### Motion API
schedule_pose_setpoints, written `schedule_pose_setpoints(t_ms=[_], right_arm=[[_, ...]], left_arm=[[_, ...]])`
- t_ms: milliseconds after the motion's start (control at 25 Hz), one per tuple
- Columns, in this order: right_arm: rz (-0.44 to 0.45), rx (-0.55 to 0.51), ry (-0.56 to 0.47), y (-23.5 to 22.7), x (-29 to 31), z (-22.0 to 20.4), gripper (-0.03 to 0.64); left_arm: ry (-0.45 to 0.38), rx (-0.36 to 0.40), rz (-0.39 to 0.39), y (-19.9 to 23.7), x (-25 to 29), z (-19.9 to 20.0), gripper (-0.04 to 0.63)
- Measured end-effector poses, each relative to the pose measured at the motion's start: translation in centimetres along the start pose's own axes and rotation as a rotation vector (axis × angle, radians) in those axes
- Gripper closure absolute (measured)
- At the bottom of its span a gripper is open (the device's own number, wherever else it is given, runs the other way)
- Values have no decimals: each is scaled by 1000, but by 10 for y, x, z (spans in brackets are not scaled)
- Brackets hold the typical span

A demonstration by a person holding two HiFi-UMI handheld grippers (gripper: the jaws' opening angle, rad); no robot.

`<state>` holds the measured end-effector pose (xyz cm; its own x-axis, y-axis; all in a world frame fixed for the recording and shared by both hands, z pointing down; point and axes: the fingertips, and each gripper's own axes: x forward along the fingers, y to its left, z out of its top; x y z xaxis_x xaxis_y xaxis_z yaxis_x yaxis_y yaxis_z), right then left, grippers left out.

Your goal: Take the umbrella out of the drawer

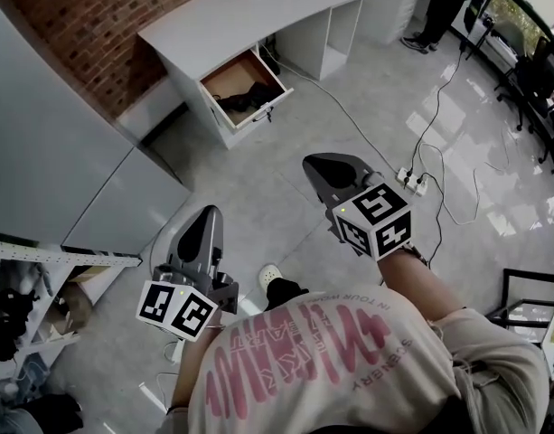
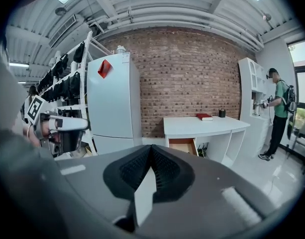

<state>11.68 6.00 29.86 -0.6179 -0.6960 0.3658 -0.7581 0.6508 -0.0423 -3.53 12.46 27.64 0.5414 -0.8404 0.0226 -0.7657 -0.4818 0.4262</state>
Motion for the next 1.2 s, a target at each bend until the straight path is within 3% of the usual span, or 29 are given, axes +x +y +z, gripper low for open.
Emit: schedule_pose_setpoints(t_ms=[240,520,880,1200], right_arm=[[-13,-3,-9,5,54,21,604],[-117,59,-35,-12,92,37,596],[-147,228,-33,-32,102,31,520],[-150,354,-19,-42,112,13,506]], left_arm=[[-5,7,-1,52,9,27,588],[2,10,-46,93,22,53,589],[-9,18,-99,102,43,68,588],[3,-2,-79,115,45,57,589]])
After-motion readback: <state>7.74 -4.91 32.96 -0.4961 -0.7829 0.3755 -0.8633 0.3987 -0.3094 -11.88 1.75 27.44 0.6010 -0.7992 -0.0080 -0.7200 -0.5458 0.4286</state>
